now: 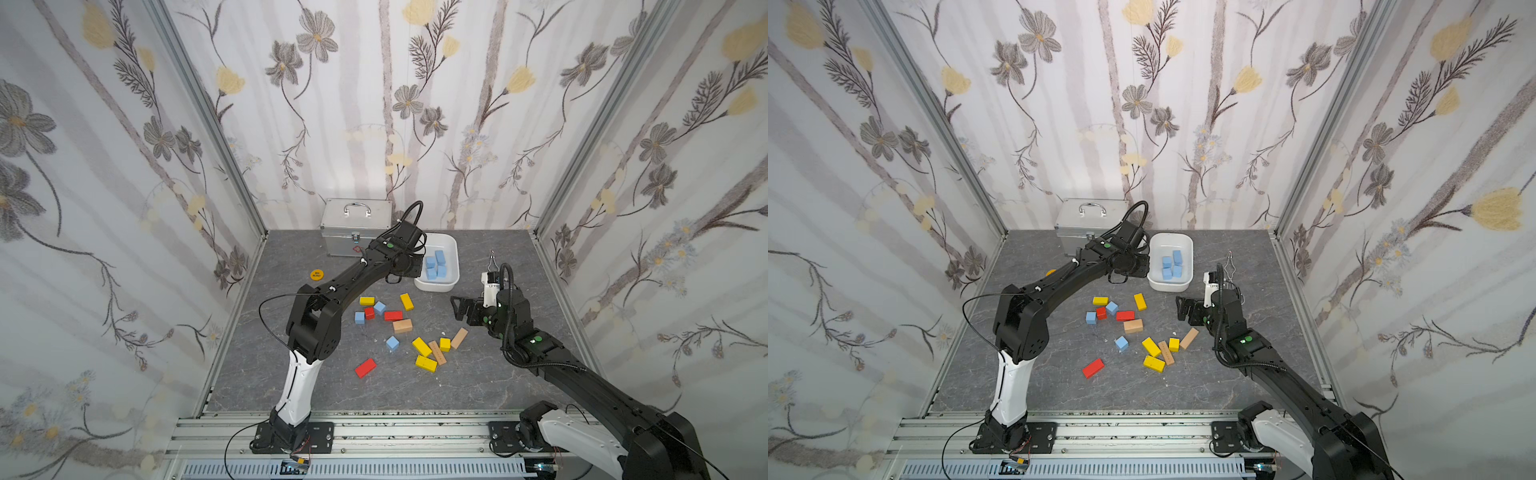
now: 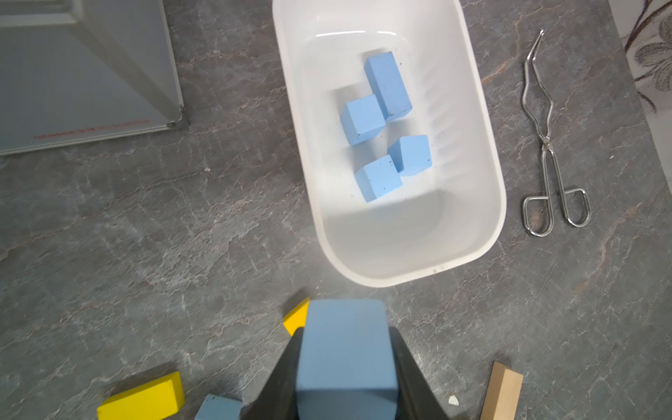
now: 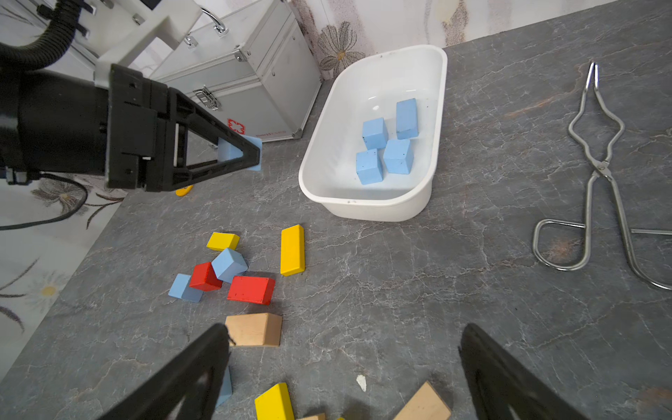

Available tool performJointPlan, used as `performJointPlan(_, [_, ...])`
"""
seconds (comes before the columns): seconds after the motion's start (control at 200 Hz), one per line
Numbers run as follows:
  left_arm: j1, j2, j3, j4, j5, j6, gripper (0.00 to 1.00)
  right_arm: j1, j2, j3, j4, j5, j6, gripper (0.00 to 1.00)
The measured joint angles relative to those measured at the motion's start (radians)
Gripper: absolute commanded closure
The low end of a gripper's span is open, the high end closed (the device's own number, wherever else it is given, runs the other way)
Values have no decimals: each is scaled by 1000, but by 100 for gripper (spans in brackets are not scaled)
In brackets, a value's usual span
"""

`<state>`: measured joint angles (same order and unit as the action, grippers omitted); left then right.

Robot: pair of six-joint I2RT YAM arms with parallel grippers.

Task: Pick out the blue building blocks
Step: Place the building block in the storage box.

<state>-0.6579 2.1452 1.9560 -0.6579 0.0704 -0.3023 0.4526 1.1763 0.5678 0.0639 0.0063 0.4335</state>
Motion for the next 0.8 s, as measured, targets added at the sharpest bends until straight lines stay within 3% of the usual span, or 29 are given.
performJointPlan(0.804, [-27, 319, 328, 11, 6, 18, 100, -73, -19, -56, 30, 2, 0, 0])
